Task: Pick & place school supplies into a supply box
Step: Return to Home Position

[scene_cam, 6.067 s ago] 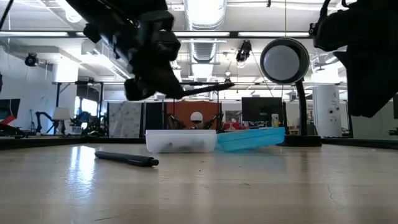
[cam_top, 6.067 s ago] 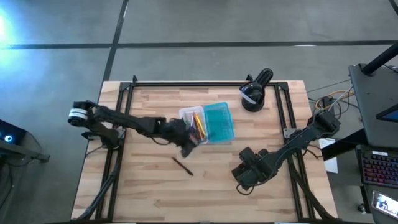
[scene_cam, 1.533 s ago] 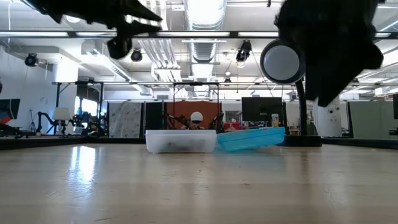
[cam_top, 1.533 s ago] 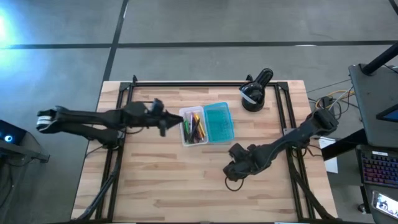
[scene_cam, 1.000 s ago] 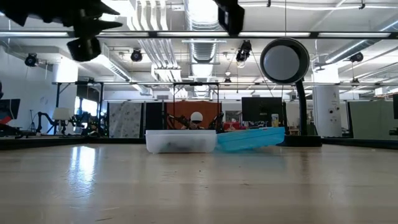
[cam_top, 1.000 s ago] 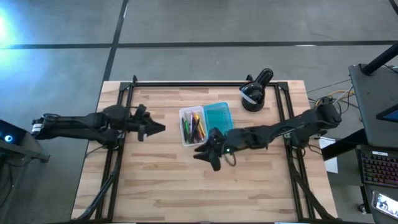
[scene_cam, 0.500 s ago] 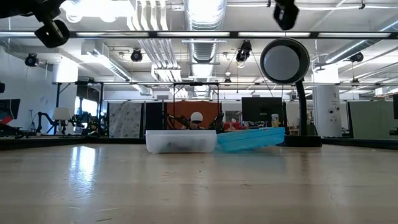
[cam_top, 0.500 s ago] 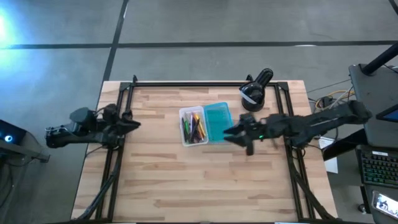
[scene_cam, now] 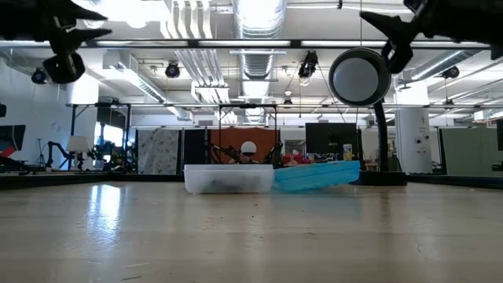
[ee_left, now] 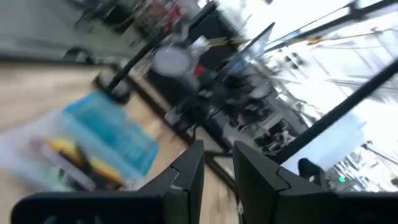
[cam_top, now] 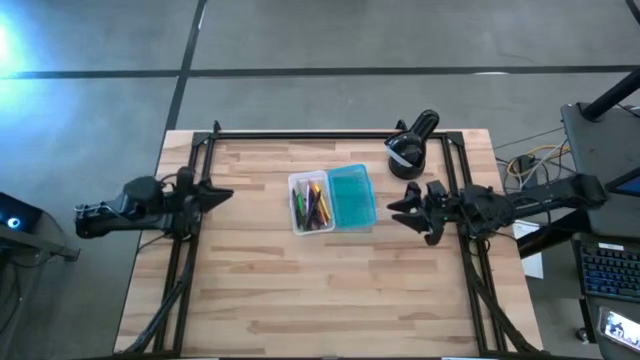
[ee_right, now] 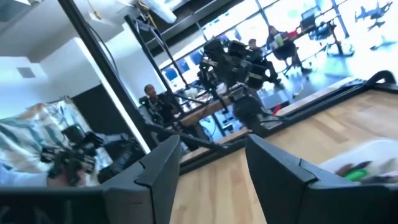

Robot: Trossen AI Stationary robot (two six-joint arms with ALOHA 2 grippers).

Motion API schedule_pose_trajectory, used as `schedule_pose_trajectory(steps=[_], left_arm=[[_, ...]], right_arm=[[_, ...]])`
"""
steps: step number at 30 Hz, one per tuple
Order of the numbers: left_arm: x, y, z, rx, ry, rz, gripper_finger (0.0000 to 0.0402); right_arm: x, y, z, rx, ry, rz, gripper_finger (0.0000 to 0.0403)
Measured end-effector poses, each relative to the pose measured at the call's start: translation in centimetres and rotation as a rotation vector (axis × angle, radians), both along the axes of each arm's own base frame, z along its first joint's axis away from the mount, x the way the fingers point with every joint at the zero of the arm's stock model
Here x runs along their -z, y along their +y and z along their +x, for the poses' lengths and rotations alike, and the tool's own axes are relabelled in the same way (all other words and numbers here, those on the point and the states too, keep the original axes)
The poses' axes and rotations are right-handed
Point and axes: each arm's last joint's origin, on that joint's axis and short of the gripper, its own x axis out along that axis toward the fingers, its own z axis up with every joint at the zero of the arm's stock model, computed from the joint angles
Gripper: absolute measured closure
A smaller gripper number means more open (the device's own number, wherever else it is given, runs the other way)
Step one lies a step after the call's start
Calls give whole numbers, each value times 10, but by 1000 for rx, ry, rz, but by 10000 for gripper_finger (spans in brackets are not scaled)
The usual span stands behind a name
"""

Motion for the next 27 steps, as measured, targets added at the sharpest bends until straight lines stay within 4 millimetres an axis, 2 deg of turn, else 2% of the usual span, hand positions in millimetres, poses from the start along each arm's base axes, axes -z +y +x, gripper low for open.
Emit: schedule_pose_trajectory(steps=[5, 12, 19, 23, 27], left_arm=[[-16, -2, -5, 64, -82, 200, 332], [-29, -2, -10, 57, -117, 199, 332], [-24, -2, -7, 60, -89, 196, 332], [-14, -2, -4, 62, -72, 195, 332], [6, -2, 3, 67, -25, 192, 332]], right_arm=[[14, -7, -19, 41, -31, -29, 229], [33, -10, -40, 50, -13, 0, 229], [45, -11, -47, 14, -5, 204, 229], [47, -11, -47, 20, 10, 203, 229], [48, -11, -47, 21, 18, 200, 229]])
